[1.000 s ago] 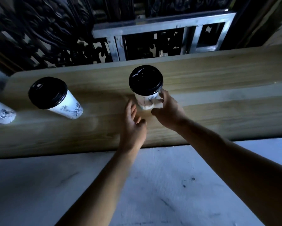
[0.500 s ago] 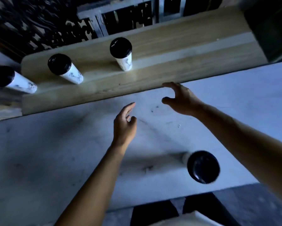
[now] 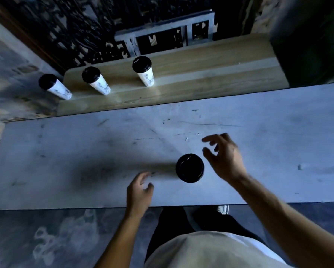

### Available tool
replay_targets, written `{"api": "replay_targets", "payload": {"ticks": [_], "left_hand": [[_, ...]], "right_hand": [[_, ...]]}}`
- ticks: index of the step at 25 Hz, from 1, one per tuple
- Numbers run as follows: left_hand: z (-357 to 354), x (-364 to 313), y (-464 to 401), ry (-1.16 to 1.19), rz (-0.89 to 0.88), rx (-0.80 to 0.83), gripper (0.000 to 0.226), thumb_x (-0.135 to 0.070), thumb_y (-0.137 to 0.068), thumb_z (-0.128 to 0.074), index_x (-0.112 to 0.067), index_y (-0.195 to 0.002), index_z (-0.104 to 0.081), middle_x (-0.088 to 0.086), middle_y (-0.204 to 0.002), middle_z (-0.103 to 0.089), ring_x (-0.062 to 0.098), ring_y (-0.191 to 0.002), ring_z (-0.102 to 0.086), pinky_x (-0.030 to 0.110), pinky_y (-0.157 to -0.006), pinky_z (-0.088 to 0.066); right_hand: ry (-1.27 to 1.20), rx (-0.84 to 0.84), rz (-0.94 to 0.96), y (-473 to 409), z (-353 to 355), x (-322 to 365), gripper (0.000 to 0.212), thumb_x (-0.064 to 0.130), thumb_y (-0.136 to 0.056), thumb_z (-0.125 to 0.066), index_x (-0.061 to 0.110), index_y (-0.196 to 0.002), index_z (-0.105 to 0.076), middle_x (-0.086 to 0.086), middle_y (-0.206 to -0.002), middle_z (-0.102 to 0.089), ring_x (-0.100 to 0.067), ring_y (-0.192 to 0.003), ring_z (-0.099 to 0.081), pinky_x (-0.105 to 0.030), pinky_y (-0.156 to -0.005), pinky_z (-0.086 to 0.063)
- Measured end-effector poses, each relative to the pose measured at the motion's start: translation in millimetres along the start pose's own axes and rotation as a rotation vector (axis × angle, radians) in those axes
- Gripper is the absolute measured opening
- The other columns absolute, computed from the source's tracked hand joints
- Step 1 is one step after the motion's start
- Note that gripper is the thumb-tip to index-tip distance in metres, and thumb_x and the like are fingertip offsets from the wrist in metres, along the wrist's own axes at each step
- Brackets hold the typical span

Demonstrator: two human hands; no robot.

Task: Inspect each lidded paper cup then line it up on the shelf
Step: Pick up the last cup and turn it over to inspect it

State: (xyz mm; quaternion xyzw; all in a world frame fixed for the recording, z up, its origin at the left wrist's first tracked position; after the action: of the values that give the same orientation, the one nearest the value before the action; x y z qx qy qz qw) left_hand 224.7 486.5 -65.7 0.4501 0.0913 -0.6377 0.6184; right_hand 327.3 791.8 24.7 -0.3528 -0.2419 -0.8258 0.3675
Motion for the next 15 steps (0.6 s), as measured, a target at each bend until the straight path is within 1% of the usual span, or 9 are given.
{"api": "replay_targets", "payload": {"ticks": [3, 6, 7, 8, 9, 10, 12, 13, 15], "left_hand": [[-29.3, -24.7, 6.7, -0.046, -0.093, 0.071, 0.049, -0.002, -0.081, -0.072, -0.011, -0.128, -0.062, 0.001, -0.126, -0.065, 0.024, -0.120, -0.063, 0.032, -0.099, -0.049], [-64.3, -40.1, 3.9, -0.061, -0.116, 0.260, 0.088, -0.016, -0.075, -0.081, -0.025, -0.151, -0.038, -0.011, -0.140, -0.044, 0.008, -0.132, -0.042, 0.027, -0.107, -0.036], [-74.4, -43.3, 3.9, -0.067, -0.126, 0.320, 0.097, -0.022, -0.071, -0.082, -0.028, -0.154, -0.032, -0.013, -0.142, -0.038, 0.005, -0.134, -0.037, 0.028, -0.110, -0.034], [-82.7, -48.5, 1.9, -0.095, -0.172, 0.361, 0.100, -0.025, -0.068, -0.083, -0.028, -0.154, -0.032, -0.014, -0.143, -0.038, 0.005, -0.133, -0.038, 0.030, -0.112, -0.036], [-90.1, -53.9, -0.7, -0.107, -0.220, 0.389, 0.093, -0.026, -0.064, -0.083, -0.029, -0.148, -0.042, -0.014, -0.141, -0.046, 0.005, -0.128, -0.047, 0.033, -0.109, -0.044], [-95.9, -60.4, -3.6, -0.107, -0.245, 0.405, 0.079, -0.024, -0.060, -0.083, -0.030, -0.134, -0.056, -0.012, -0.131, -0.062, 0.007, -0.116, -0.060, 0.038, -0.100, -0.053], [-101.8, -69.6, -9.6, -0.068, -0.240, 0.396, 0.050, -0.022, -0.055, -0.079, -0.028, -0.103, -0.069, -0.005, -0.098, -0.077, 0.012, -0.091, -0.072, 0.041, -0.077, -0.061], [-104.1, -70.8, -10.4, -0.059, -0.222, 0.398, 0.042, -0.022, -0.055, -0.078, -0.027, -0.096, -0.069, -0.004, -0.090, -0.077, 0.013, -0.084, -0.073, 0.035, -0.069, -0.060], [-107.0, -70.7, -7.3, -0.073, -0.234, 0.410, 0.039, -0.020, -0.059, -0.078, -0.029, -0.095, -0.068, -0.007, -0.085, -0.076, 0.010, -0.081, -0.071, 0.020, -0.059, -0.051]], "right_hand": [[0.037, 0.086, 0.066, 21.5, -14.2, 6.9, 0.030, 0.018, -0.089, -0.075, 0.022, -0.118, -0.073, -0.002, -0.108, -0.056, -0.017, -0.090, -0.059, -0.031, -0.081, -0.051], [0.154, 0.173, 0.012, 31.5, -31.7, 5.0, 0.042, 0.024, -0.090, -0.072, 0.026, -0.132, -0.067, -0.007, -0.121, -0.055, -0.026, -0.116, -0.055, -0.036, -0.096, -0.049], [0.184, 0.199, -0.008, 34.5, -37.2, 2.9, 0.045, 0.025, -0.090, -0.072, 0.026, -0.135, -0.065, -0.007, -0.125, -0.054, -0.028, -0.121, -0.053, -0.037, -0.098, -0.049], [0.209, 0.223, -0.026, 37.9, -41.2, 2.3, 0.048, 0.025, -0.090, -0.071, 0.026, -0.137, -0.063, -0.008, -0.128, -0.054, -0.030, -0.123, -0.053, -0.038, -0.099, -0.049], [0.234, 0.245, -0.039, 40.4, -44.4, 1.3, 0.051, 0.024, -0.090, -0.070, 0.025, -0.140, -0.061, -0.008, -0.130, -0.054, -0.031, -0.124, -0.054, -0.038, -0.100, -0.049], [0.255, 0.258, -0.050, 41.6, -46.7, -0.1, 0.052, 0.023, -0.091, -0.069, 0.025, -0.142, -0.058, -0.008, -0.132, -0.054, -0.031, -0.125, -0.054, -0.037, -0.101, -0.049], [0.265, 0.257, -0.070, 41.4, -48.0, -1.3, 0.053, 0.020, -0.092, -0.068, 0.025, -0.144, -0.056, -0.008, -0.134, -0.054, -0.031, -0.123, -0.057, -0.036, -0.100, -0.049], [0.256, 0.252, -0.083, 41.6, -47.3, -1.0, 0.053, 0.019, -0.092, -0.068, 0.024, -0.144, -0.056, -0.008, -0.134, -0.055, -0.031, -0.121, -0.059, -0.035, -0.098, -0.050], [0.230, 0.248, -0.101, 43.2, -46.6, 0.2, 0.052, 0.017, -0.092, -0.065, 0.025, -0.142, -0.057, -0.008, -0.132, -0.056, -0.031, -0.118, -0.061, -0.036, -0.094, -0.052]]}}
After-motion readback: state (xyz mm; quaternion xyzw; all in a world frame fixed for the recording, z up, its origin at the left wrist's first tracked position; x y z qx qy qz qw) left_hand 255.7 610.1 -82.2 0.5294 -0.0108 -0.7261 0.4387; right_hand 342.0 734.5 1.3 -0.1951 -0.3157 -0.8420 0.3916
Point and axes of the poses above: each hand's wrist, its own y-axis away from the middle knuckle, its own z-axis out of the back of the hand, x = y × z, the point moved 9 cm from there along -y, towards the middle knuckle
